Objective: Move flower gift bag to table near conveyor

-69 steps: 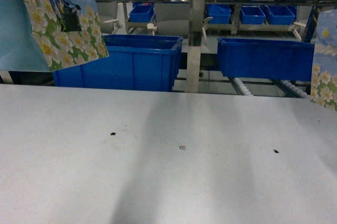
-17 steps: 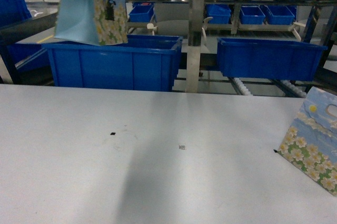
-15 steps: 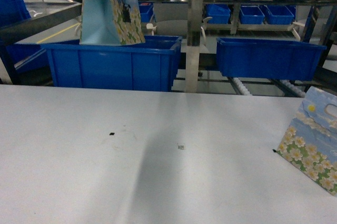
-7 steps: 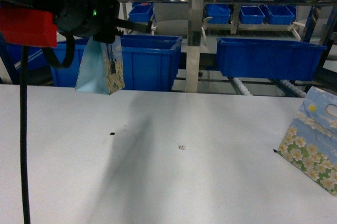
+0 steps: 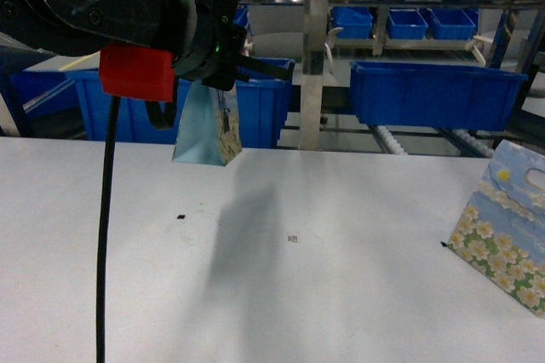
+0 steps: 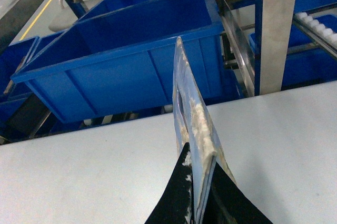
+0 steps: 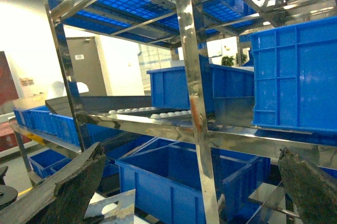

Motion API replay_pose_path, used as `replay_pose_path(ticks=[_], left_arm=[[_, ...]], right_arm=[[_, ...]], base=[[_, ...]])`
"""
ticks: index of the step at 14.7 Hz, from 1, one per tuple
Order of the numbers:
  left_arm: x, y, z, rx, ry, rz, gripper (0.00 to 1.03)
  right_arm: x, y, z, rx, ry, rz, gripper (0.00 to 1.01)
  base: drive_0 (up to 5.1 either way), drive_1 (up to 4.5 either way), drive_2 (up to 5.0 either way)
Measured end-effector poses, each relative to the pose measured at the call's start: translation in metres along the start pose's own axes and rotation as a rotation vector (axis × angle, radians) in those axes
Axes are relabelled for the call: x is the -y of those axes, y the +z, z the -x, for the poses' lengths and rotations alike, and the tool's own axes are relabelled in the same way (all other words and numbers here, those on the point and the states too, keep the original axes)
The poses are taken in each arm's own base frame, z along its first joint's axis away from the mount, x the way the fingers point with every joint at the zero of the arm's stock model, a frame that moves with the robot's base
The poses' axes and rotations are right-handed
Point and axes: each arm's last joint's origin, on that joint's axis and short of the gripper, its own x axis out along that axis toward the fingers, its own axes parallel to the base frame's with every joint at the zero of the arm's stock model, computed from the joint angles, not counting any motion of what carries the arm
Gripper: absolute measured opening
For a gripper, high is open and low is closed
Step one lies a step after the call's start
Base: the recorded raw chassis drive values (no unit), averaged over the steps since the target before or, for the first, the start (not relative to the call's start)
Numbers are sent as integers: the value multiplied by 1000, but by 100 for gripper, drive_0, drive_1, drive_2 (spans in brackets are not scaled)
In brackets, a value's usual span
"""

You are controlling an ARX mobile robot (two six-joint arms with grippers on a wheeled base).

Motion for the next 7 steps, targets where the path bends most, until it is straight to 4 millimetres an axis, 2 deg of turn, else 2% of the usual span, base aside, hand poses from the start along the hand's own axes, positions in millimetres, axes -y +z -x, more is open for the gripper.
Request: replay_pose_path(ticks=[3, 7], left_arm=[[-9, -3, -6, 14, 31, 38, 2], [-3, -35, -31, -85, 13, 110, 2]], right_arm=[[0, 0, 0, -1, 0, -1, 98], [0, 0, 0, -1, 0, -1, 98]], base=[[0, 0, 0], [0, 0, 0]])
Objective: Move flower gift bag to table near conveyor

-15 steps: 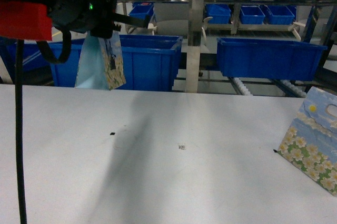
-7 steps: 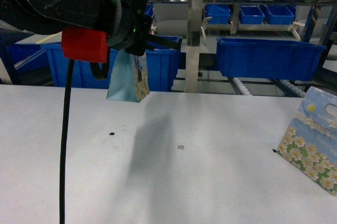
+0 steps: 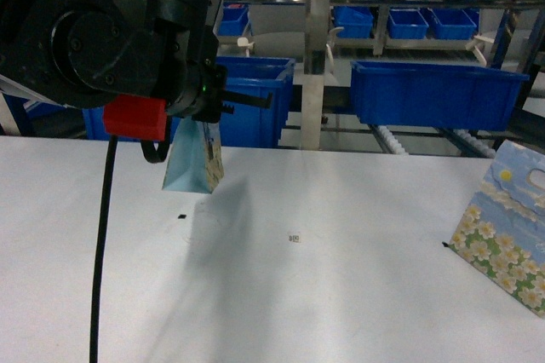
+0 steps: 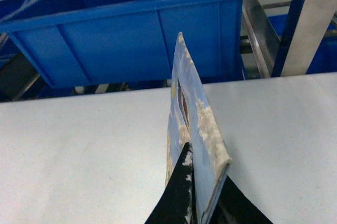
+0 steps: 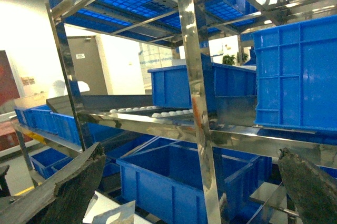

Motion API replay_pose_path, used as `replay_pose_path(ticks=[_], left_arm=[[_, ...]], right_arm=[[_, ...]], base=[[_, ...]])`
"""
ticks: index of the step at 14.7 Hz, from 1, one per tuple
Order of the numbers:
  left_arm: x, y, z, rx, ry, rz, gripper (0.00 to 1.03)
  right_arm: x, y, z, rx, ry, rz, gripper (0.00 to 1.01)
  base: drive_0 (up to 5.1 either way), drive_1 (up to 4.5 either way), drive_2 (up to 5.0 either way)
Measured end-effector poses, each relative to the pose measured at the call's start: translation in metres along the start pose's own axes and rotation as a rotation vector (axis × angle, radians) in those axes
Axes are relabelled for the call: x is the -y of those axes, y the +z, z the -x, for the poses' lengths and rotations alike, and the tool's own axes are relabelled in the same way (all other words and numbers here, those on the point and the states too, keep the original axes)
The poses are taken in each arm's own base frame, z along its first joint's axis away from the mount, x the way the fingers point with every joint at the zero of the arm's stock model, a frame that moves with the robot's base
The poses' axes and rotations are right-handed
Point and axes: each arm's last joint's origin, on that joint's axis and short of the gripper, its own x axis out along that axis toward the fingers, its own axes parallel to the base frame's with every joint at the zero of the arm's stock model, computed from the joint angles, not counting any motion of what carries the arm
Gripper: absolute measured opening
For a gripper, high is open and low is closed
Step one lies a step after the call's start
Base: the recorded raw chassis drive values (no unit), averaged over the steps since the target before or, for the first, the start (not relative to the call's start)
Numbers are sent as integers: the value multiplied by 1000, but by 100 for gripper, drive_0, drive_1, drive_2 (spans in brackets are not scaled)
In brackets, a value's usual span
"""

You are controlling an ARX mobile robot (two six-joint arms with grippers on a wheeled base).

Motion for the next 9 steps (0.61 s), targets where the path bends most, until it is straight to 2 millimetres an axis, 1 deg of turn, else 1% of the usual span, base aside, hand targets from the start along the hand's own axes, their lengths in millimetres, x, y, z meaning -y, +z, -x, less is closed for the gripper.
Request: replay_pose_path(ticks=[3, 4, 6, 8, 9], left_arm=[[8, -2, -6, -15, -15, 52, 2], [12, -6, -6, -26, -17, 65, 2], [30, -30, -9, -114, -5, 90, 2], [37, -42, -6, -145, 8, 128, 2], [39, -46, -4, -160, -2, 130, 7]], right_arm=[[0, 0, 0, 1, 0, 0, 98], [0, 0, 0, -1, 0, -1, 98], [0, 0, 0, 0, 0, 0, 98], [0, 0, 0, 0, 0, -1, 98], [0, 0, 0, 0, 0, 0, 98]], base=[[0, 0, 0], [0, 0, 0], [0, 0, 0], [0, 0, 0], [0, 0, 0]])
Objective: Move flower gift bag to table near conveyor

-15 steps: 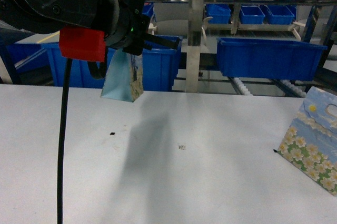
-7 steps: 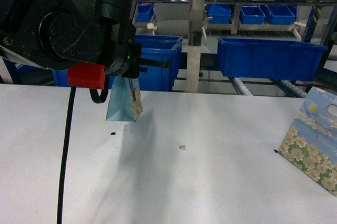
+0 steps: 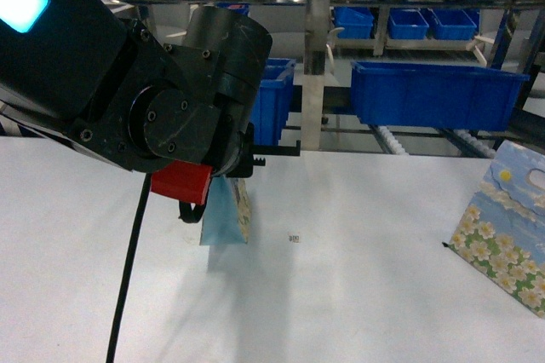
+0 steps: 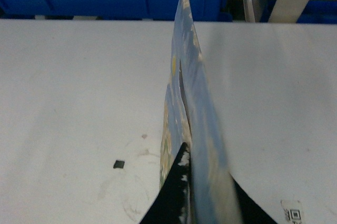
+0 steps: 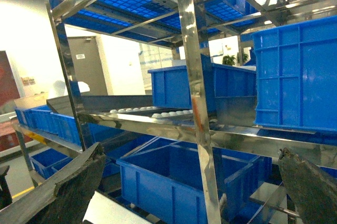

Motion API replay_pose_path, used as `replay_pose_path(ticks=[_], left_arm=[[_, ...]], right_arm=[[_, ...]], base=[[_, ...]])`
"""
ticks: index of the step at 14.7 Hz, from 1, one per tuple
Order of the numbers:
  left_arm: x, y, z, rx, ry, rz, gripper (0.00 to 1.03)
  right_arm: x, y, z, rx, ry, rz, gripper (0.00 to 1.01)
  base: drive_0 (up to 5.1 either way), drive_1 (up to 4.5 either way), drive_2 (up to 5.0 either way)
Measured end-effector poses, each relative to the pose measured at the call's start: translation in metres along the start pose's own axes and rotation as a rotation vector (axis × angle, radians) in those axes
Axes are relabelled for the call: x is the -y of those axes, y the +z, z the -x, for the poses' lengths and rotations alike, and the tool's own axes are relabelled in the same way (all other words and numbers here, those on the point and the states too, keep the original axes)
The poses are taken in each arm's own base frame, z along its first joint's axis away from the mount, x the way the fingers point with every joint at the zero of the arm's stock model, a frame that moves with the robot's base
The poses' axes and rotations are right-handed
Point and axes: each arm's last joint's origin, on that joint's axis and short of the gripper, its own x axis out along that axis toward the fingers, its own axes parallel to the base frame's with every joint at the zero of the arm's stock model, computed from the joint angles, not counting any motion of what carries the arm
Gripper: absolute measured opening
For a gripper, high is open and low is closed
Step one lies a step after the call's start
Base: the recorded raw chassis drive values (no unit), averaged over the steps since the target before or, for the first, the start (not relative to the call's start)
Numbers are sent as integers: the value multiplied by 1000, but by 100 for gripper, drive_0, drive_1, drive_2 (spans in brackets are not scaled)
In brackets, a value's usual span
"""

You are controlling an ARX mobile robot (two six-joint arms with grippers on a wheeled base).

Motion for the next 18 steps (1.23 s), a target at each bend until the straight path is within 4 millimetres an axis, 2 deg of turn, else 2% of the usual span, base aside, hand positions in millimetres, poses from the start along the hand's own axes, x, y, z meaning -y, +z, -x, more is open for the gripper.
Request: replay_pose_path(ticks=[3, 5, 6, 7, 9, 12, 15, 16, 17, 18], left_arm=[[2, -9, -1, -27, -10, -1, 39], [-7, -4, 2, -57, 36, 30, 70], [-14, 11, 13, -20, 61, 86, 84], [-28, 43, 34, 60, 54, 178, 100], [-46, 76, 60, 138, 53, 276, 98], [-61, 105, 91, 233, 59, 338, 98], [-58, 100, 86, 214, 53, 335, 98], [-60, 98, 85, 342, -50, 333, 91], [-66, 93, 87, 385, -92, 297, 85], [-83, 70, 99, 473, -130, 200, 73]], right_arm=[[0, 0, 0, 0, 0, 0, 98], [0, 0, 0, 0, 0, 0, 98], [0, 0, 0, -1, 0, -1, 98], [0, 0, 0, 0, 0, 0, 98], [0, 0, 0, -1, 0, -1, 98], [0, 0, 0, -1, -1, -1, 98], [0, 0, 0, -2, 0, -2, 98], [1, -1, 0, -13, -25, -6, 97], [-4, -3, -3, -60, -124, -38, 93], [-15, -7, 9, -123, -366, 21, 80]], base=[[0, 0, 0], [0, 0, 0], [0, 0, 0], [0, 0, 0], [0, 0, 0], [0, 0, 0], [0, 0, 0], [0, 0, 0], [0, 0, 0], [0, 0, 0]])
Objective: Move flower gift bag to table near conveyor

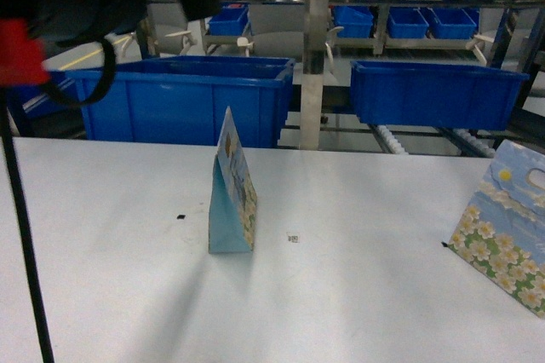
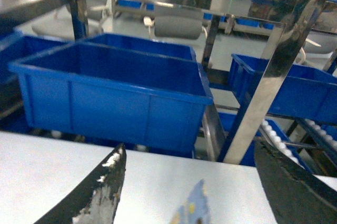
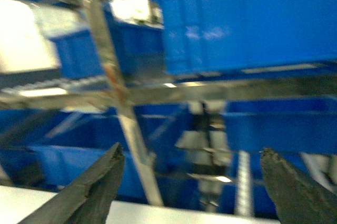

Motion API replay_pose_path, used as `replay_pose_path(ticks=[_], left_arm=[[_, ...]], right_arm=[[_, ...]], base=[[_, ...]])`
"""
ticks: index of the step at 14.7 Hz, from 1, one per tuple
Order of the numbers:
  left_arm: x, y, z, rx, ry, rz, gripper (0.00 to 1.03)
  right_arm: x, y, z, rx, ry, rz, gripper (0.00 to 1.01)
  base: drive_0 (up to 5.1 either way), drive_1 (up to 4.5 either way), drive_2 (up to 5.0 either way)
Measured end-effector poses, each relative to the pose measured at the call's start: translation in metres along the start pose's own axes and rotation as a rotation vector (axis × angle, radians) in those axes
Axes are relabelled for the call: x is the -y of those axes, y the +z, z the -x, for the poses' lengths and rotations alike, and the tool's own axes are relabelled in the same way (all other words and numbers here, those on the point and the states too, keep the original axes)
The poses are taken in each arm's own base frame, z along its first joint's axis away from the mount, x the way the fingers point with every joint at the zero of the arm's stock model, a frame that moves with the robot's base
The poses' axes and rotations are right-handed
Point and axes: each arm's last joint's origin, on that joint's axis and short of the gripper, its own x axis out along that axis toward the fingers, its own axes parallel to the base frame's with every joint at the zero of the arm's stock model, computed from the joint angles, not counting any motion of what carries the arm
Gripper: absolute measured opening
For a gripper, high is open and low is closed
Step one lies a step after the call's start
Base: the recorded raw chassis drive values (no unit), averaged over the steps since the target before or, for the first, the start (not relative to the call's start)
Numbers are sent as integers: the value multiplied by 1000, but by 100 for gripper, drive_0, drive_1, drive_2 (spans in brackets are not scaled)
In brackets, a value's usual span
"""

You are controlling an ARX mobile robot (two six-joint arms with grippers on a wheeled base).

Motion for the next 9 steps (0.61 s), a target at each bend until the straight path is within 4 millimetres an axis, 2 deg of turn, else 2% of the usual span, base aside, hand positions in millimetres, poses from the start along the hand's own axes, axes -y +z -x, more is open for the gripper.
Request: replay_pose_path(ticks=[1, 2, 3, 5, 6, 7, 9], left_arm=[[-21, -5, 21, 68, -3, -65, 60], [-38, -4, 41, 128, 8, -92, 47], [-49, -6, 62, 152, 7, -109, 35], [-64, -27, 92, 104, -13, -142, 9], [-72, -35, 104, 85, -10, -148, 2], [-81, -36, 123, 104, -4, -144, 2], [-89, -41, 140, 104, 1, -144, 2]], right_arm=[[-5, -14, 24, -46, -155, 101, 67], [-6, -27, 42, -46, -227, 177, 54], [-6, -42, 57, -64, -251, 217, 42], [-14, -70, 84, -100, -263, 241, 16], [-21, -76, 95, -92, -252, 249, 3], [-24, -84, 110, -86, -245, 256, 2], [-25, -96, 127, -102, -251, 254, 2]], base=[[0, 0, 0], [0, 0, 0], [0, 0, 0], [0, 0, 0], [0, 0, 0], [0, 0, 0], [0, 0, 0]])
